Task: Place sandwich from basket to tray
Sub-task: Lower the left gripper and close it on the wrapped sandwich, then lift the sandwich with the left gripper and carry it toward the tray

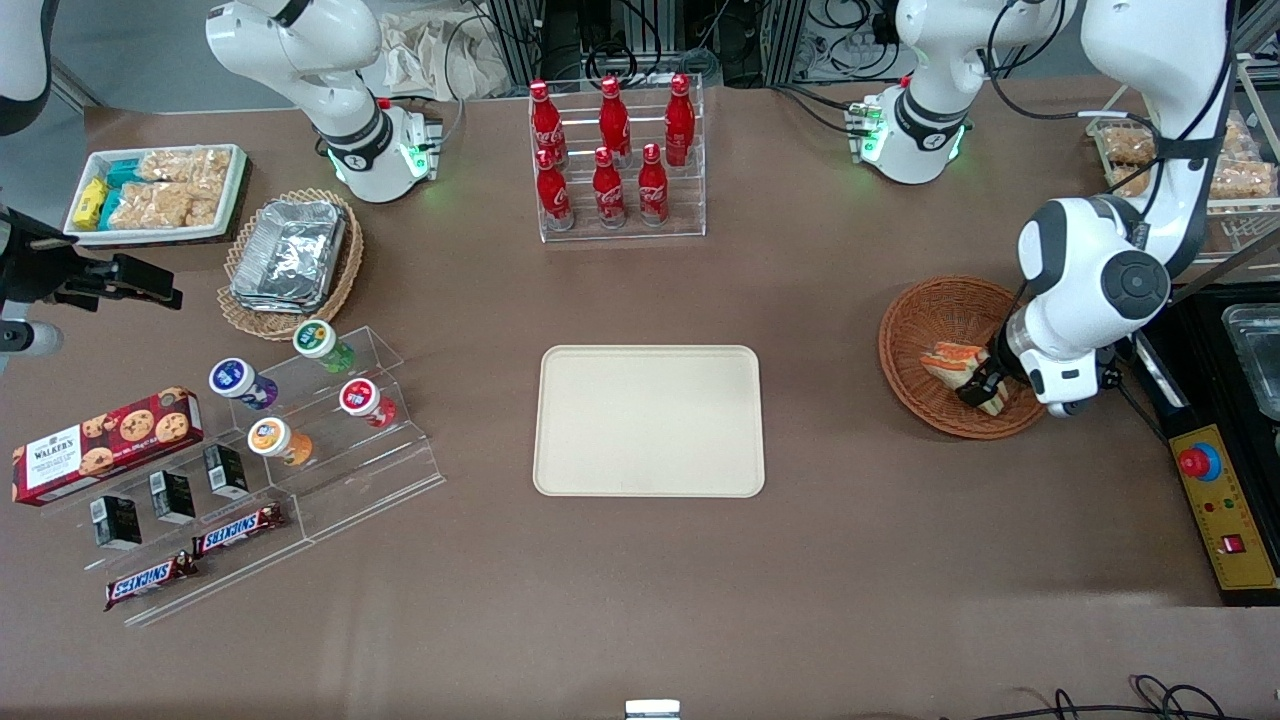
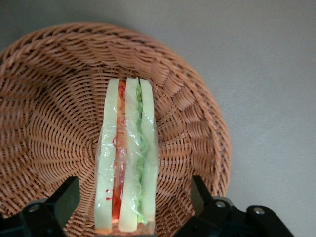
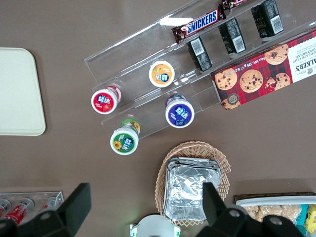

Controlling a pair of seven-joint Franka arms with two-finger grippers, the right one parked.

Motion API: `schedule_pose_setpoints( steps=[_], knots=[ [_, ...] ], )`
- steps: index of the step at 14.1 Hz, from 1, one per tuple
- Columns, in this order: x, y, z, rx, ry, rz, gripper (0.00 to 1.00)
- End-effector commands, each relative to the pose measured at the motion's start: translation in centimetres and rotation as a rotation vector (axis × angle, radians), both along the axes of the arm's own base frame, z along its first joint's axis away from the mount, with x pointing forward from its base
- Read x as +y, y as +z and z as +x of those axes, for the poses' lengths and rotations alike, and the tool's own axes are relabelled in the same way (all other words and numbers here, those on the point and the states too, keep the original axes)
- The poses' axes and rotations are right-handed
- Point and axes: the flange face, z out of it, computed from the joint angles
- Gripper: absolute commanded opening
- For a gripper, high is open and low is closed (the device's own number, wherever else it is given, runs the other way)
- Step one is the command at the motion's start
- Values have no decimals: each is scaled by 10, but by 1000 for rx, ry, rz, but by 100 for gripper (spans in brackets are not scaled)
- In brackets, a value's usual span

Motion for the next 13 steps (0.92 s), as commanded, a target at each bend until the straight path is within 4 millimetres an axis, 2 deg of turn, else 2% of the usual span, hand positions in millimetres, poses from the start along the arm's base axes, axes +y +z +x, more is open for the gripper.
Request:
schedule_pose_setpoints(
  steps=[1,2,3,4,6,8,12,13],
  knots=[
    [0,-14,-8,-25,16,15,77],
    [0,-14,-7,-27,26,14,47],
    [0,-14,-7,-27,28,14,6],
    [0,-13,-7,-28,33,14,0],
    [0,-3,-4,-30,28,15,0],
    [-2,31,-4,11,-16,23,0],
    [-2,150,13,72,-240,8,0],
    [-8,182,19,86,-314,-8,0]
  ],
)
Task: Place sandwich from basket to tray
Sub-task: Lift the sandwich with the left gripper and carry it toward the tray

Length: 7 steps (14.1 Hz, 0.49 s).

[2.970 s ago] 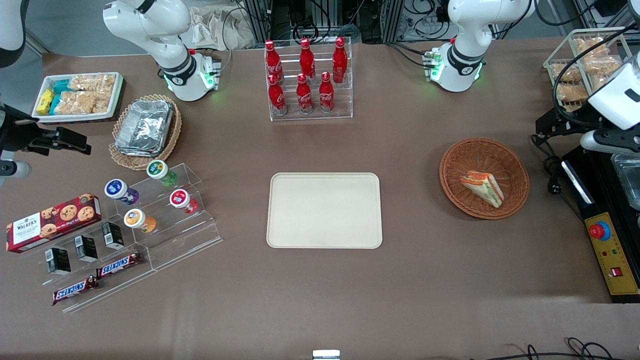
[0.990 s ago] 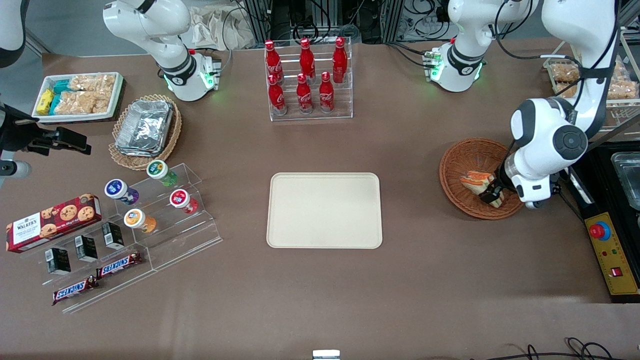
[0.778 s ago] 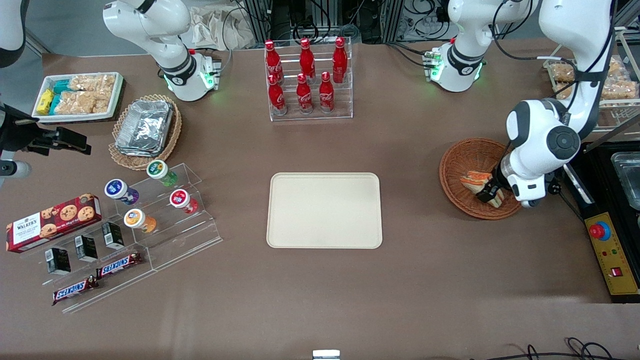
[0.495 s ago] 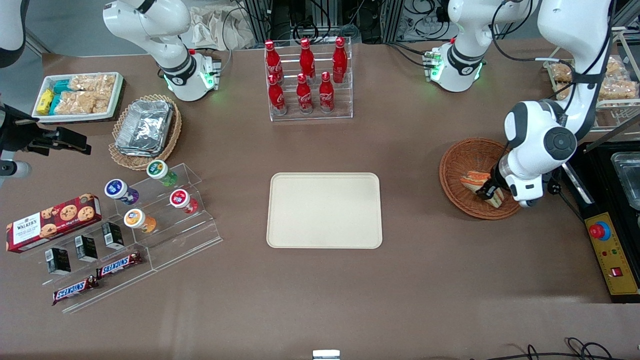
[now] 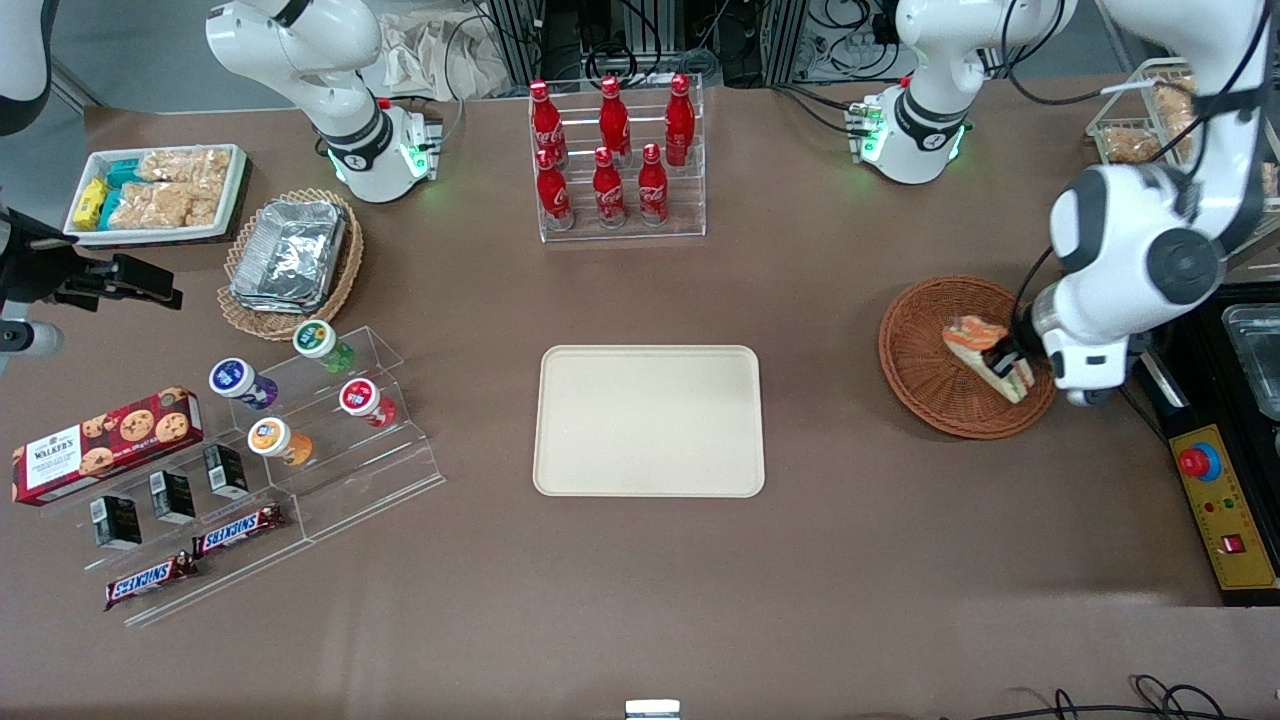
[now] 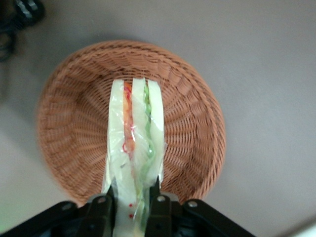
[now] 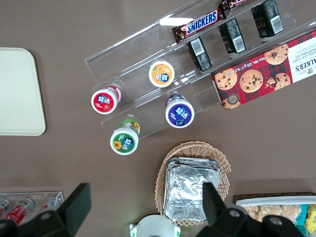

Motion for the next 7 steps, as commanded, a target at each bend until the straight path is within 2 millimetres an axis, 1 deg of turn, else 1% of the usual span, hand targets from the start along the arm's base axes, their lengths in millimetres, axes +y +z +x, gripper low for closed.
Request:
schedule_pose_setpoints(
  steps=[1,3,4,5,7],
  knots=[
    [-15,95,13,15,-187,-27,0],
    [-53,152,19,-21,-295,-36,0],
    [-73,172,20,-55,-338,-38,0],
    [-98,188,19,-89,-403,-45,0],
    [-153,190,12,-100,-510,-95,0]
  ],
)
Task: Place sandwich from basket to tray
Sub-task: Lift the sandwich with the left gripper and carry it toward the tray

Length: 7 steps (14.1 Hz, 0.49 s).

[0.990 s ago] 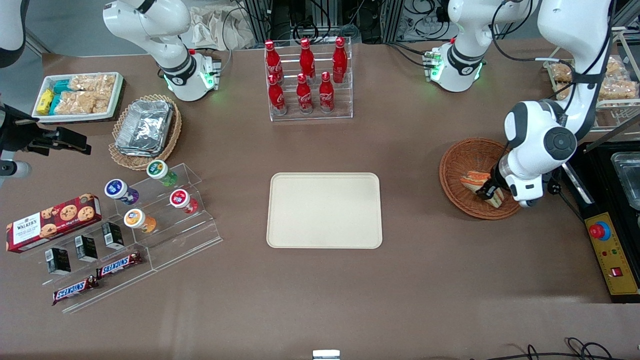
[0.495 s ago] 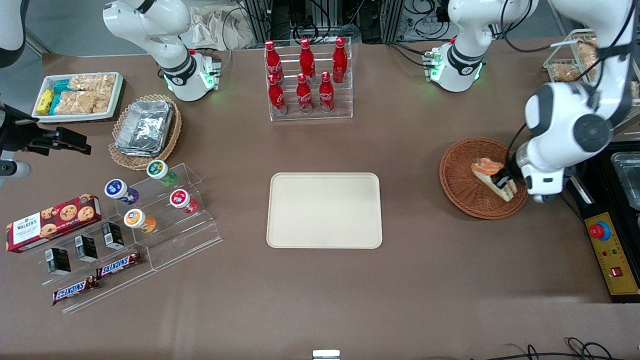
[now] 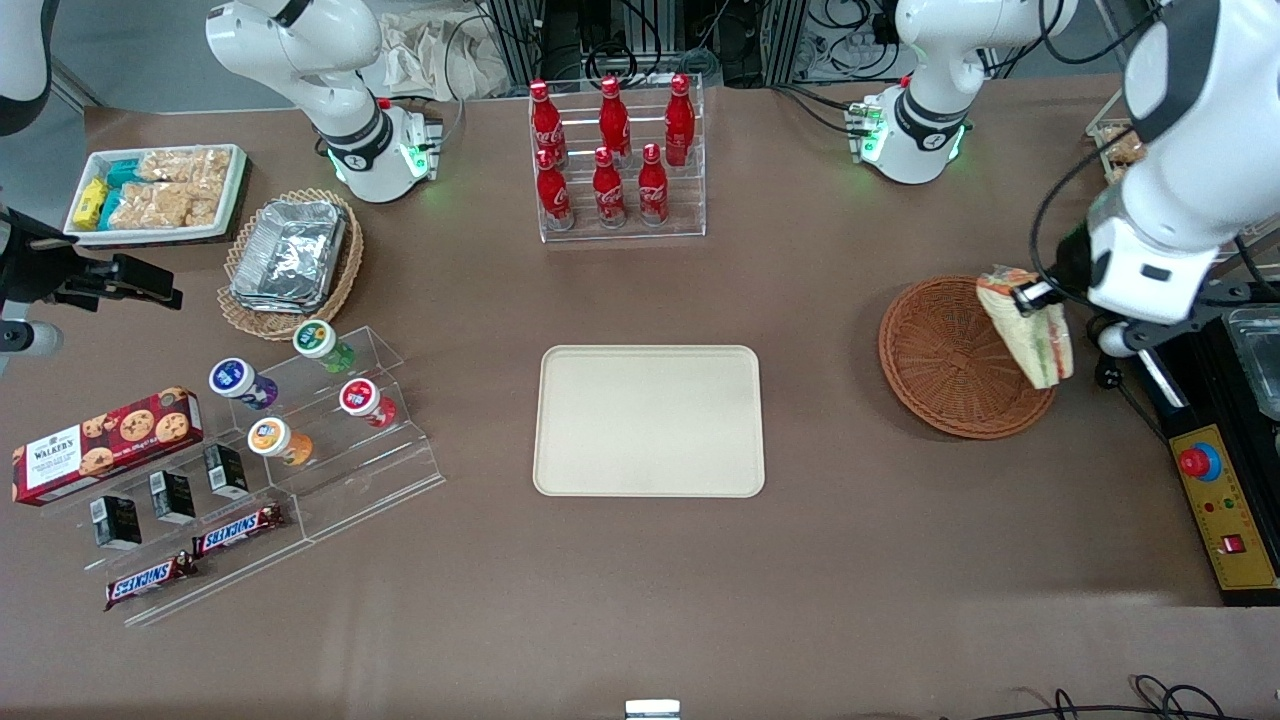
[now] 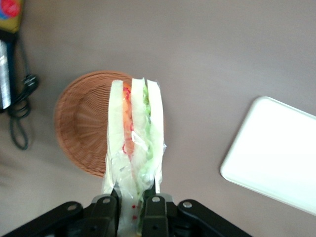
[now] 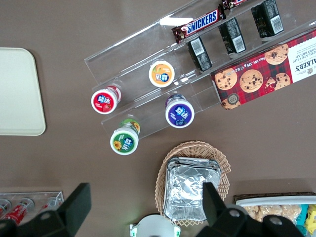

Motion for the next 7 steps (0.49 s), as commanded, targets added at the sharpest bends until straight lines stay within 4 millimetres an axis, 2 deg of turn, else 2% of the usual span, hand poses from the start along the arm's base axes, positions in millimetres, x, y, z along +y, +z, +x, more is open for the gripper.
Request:
schedule_pose_setpoints(
  steps=[1,3,7],
  knots=[
    [-63,-9,2,32,-139,-79,0],
    [-119,-32,-1,16,-230,-146,0],
    [-193,-127,-3,-54,-294,-211,0]
  ],
)
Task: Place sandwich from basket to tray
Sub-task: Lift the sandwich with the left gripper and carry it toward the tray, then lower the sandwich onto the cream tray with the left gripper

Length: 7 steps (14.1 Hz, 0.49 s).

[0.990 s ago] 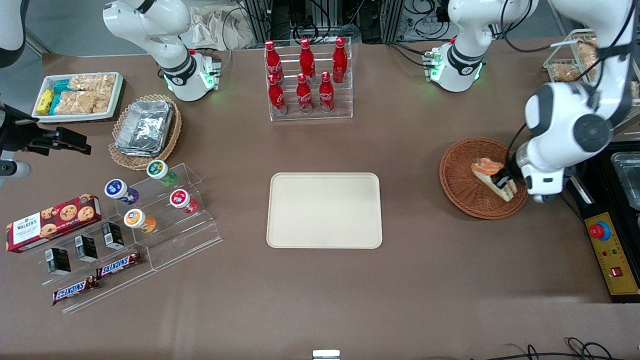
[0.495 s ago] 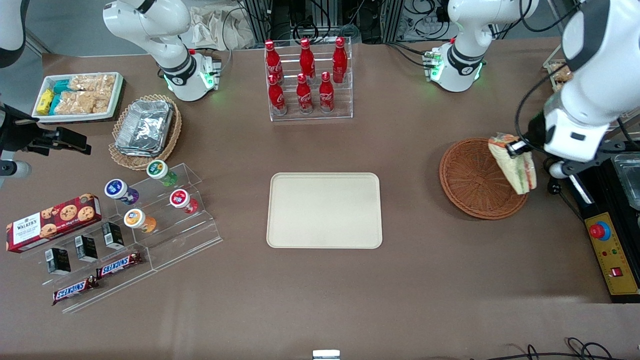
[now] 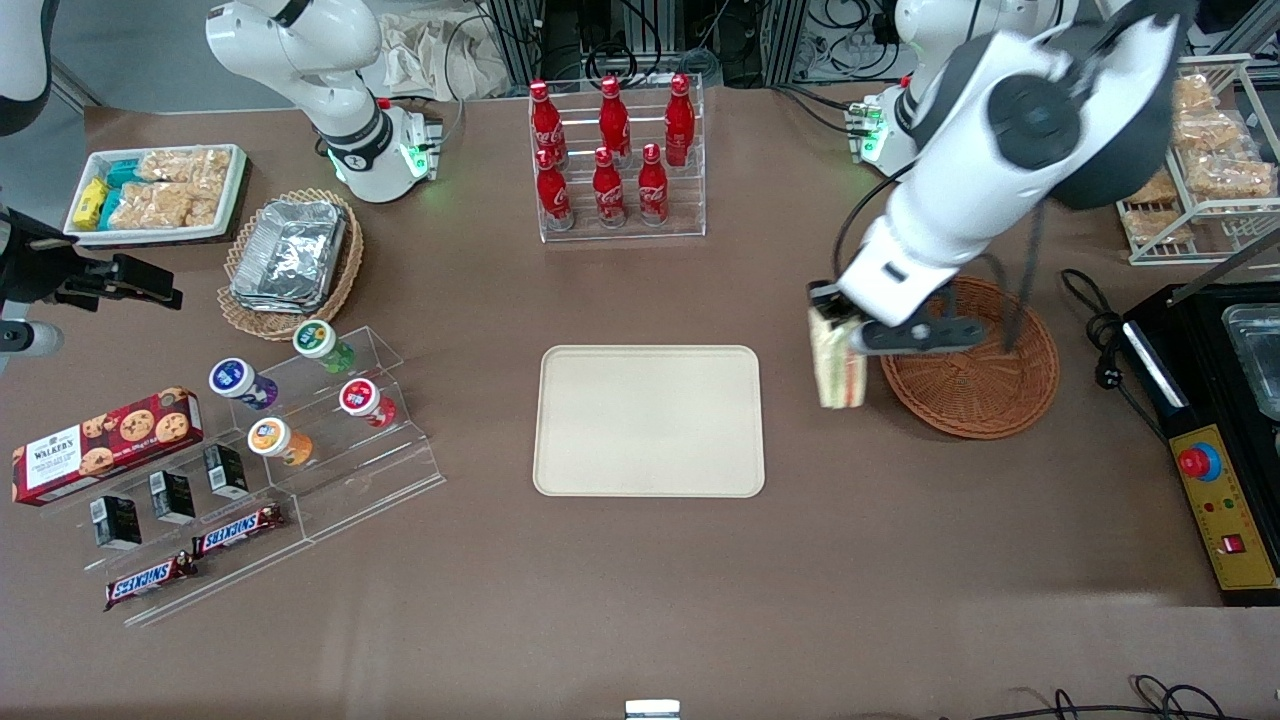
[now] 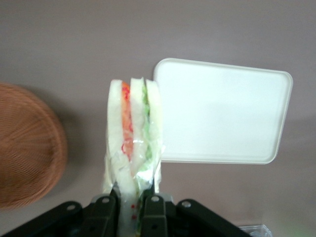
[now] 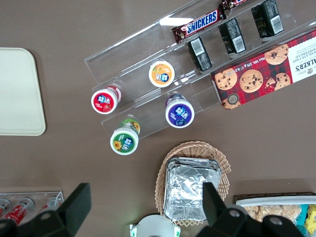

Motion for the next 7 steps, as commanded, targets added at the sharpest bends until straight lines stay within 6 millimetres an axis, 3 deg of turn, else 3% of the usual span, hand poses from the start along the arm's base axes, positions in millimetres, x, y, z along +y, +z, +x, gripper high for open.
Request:
schedule_pose_setpoints(
  steps=[1,3,5,7],
  knots=[
    [-40,-68,3,0,-32,-51,0],
    [-61,-123,8,8,-49,-41,0],
    [-81,-162,5,-4,-39,-22,0],
    [-84,-197,9,-27,-39,9,0]
  ],
)
